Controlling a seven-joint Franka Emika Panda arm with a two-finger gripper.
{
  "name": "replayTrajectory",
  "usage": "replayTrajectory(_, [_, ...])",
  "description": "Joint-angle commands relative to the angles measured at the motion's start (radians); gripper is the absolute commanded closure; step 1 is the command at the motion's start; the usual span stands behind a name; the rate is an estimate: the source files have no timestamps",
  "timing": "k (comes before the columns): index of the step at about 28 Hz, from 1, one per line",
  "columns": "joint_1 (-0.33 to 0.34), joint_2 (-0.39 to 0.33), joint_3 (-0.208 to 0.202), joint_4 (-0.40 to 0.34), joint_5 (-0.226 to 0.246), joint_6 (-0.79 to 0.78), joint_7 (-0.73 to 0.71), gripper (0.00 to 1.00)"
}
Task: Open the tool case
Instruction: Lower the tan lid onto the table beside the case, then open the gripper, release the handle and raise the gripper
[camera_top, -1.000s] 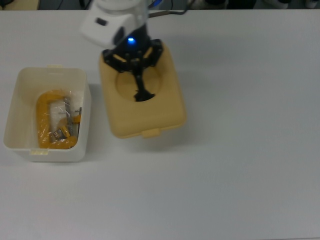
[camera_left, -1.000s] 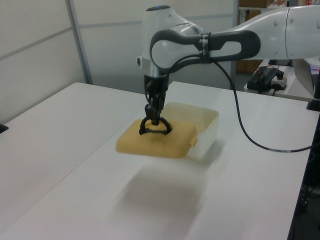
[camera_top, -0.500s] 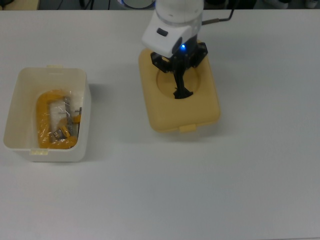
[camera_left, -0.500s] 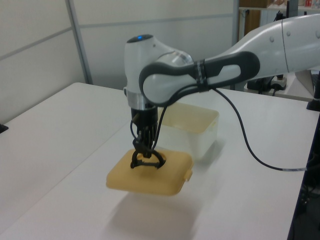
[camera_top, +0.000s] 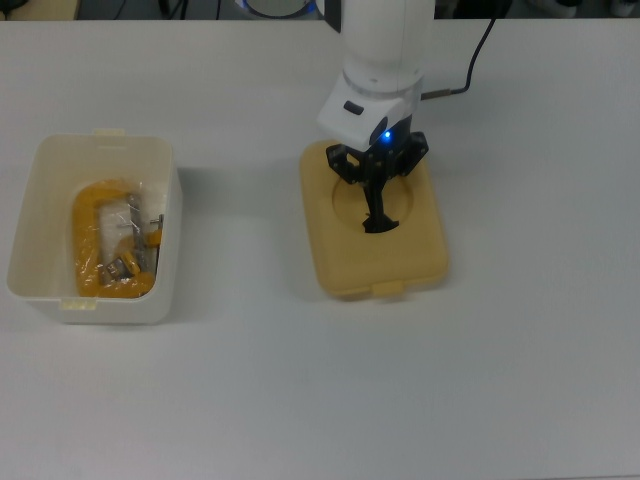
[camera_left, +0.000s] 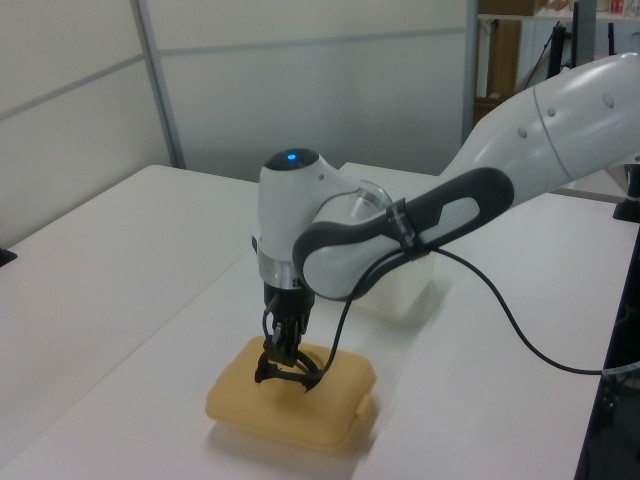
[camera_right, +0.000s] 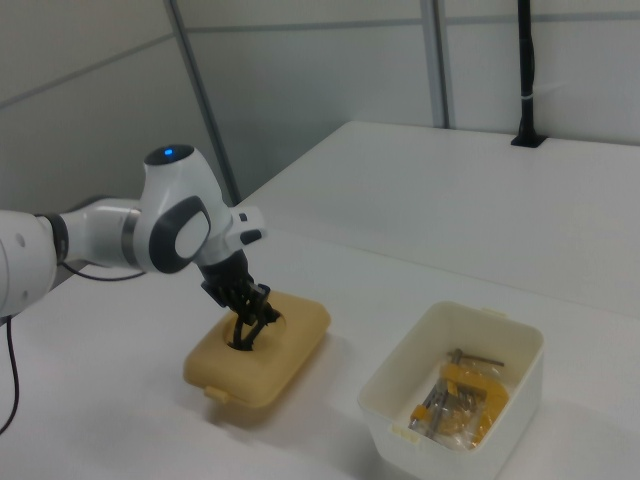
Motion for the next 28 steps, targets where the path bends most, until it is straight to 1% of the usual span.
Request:
replayTrajectory(1, [0.018,0.019,-0.024,-0.026,-0.058,0.072,0.051,1.00])
replayTrajectory(2, [0.017,0.029,-0.024,-0.026,-0.074,0.084,0.062,1.00])
replayTrajectory(3, [0.017,0.030,-0.024,-0.026,-0.081,0.084,0.064,1.00])
replayTrajectory(7, [0.017,0.033,-0.024,-0.026,-0.087,0.083,0.065,1.00])
replayTrajectory(11, [0.019,0.061,-0.024,-0.023,-0.094,0.090,0.082,1.00])
replayTrajectory(12, [0.019,0.065,-0.024,-0.021,-0.102,0.090,0.094,1.00])
replayTrajectory(13, [0.019,0.070,-0.024,-0.019,-0.125,0.092,0.120,1.00])
replayTrajectory(15, [0.019,0.073,-0.023,-0.019,-0.150,0.092,0.148,1.00])
replayTrajectory(16, [0.019,0.076,-0.023,-0.018,-0.157,0.090,0.157,0.98])
replayTrajectory(17, [0.019,0.076,-0.023,-0.016,-0.162,0.090,0.160,0.92])
replayTrajectory(18, [0.019,0.075,-0.023,-0.015,-0.162,0.089,0.160,0.83])
replayTrajectory(20, [0.016,0.075,-0.024,-0.013,-0.162,0.081,0.156,0.79])
replayTrajectory(21, [0.016,0.072,-0.024,-0.012,-0.162,0.081,0.154,0.72])
replayTrajectory(22, [0.016,0.070,-0.024,-0.012,-0.162,0.078,0.154,0.57])
replayTrajectory(23, [0.016,0.064,-0.024,-0.001,-0.162,0.055,0.160,0.08])
replayTrajectory(24, [0.016,0.061,-0.024,0.007,-0.162,0.032,0.159,0.00])
replayTrajectory(27, [0.016,0.044,-0.024,0.039,-0.165,-0.046,0.145,0.00])
replayTrajectory(28, [0.013,0.035,-0.024,0.065,-0.165,-0.089,0.130,0.00])
